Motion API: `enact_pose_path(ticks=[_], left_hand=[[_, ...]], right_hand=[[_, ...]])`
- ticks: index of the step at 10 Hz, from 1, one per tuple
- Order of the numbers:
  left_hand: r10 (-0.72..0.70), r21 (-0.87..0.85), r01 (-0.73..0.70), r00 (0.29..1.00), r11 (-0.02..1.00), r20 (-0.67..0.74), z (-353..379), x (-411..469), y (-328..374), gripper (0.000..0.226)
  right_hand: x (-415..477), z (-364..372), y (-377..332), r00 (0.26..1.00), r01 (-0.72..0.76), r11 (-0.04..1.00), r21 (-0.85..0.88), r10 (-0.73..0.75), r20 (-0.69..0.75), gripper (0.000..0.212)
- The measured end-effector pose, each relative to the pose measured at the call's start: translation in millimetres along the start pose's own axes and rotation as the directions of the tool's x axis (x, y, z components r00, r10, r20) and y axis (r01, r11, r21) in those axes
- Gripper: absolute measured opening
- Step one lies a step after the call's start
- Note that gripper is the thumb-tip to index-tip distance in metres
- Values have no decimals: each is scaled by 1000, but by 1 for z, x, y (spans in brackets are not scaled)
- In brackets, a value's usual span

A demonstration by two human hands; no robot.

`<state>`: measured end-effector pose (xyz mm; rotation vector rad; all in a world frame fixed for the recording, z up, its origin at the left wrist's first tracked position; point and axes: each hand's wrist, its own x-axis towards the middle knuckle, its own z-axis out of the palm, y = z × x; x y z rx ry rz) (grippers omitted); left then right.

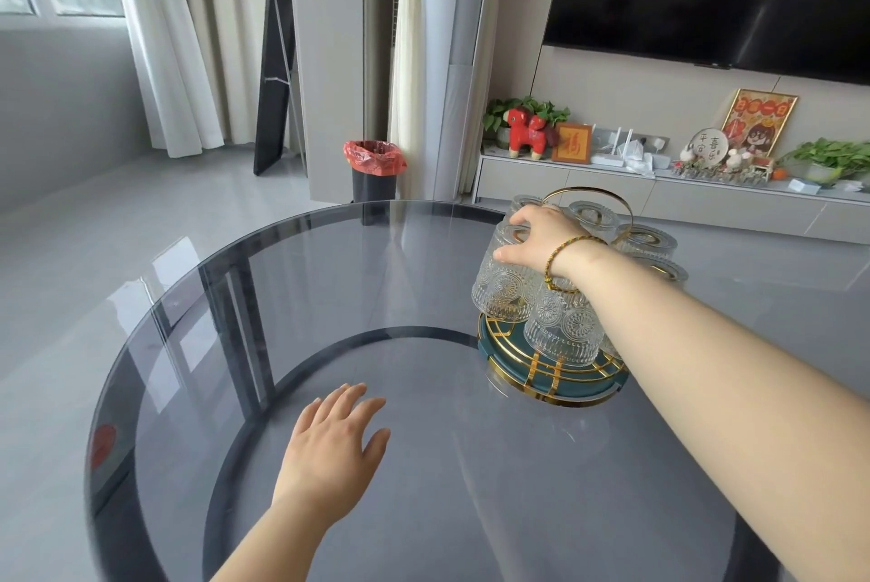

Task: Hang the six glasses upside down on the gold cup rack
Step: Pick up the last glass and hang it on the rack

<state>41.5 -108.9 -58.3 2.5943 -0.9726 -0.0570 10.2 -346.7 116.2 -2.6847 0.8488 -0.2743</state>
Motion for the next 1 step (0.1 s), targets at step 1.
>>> enact_pose_path(ticks=[1], left_hand=[[1,8,-1,1000,1000,1,0,0,0,43]], right_hand=[[-27,2,-1,972,98,992,74,-80,-219,40]])
